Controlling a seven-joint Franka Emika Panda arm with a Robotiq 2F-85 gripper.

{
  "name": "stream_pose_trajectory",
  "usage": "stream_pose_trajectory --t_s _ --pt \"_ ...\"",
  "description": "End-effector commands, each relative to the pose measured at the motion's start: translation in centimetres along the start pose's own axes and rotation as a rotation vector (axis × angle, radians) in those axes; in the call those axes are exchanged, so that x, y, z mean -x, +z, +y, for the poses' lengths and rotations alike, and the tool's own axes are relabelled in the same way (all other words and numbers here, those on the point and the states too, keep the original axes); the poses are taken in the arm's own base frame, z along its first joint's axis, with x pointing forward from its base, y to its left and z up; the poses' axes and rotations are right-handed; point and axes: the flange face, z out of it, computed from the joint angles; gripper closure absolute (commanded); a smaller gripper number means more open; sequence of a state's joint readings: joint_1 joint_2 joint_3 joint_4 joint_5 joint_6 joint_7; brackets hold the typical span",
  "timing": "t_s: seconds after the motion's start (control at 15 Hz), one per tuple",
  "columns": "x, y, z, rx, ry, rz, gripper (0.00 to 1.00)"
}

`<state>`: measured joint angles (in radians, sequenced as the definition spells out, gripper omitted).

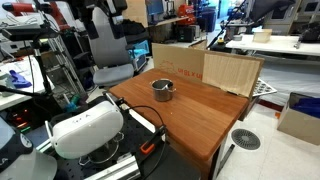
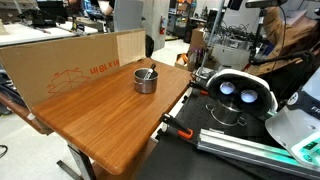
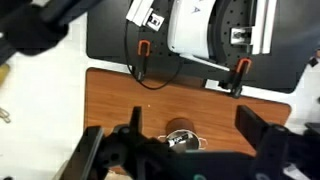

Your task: Put the marker on the desk

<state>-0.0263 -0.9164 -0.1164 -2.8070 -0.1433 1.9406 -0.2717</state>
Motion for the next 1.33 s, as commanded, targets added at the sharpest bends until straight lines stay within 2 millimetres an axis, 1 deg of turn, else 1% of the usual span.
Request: stream_pose_trajectory --t_s 0.0,0.53,0.6,0.73,1.27 --pt "0.0 -0.1 0.0 0.0 0.0 -0.001 0.0" --pt "0.0 -0.1 0.0 0.0 0.0 -0.001 0.0" --pt "-0.4 -0.2 0.2 0.05 -0.012 0.008 0.0" --pt "-0.4 -0.2 0.4 0.115 -0.031 -0.022 0.0" --pt "-1.1 -0.1 0.6 0.287 -0.127 -0.077 0.0"
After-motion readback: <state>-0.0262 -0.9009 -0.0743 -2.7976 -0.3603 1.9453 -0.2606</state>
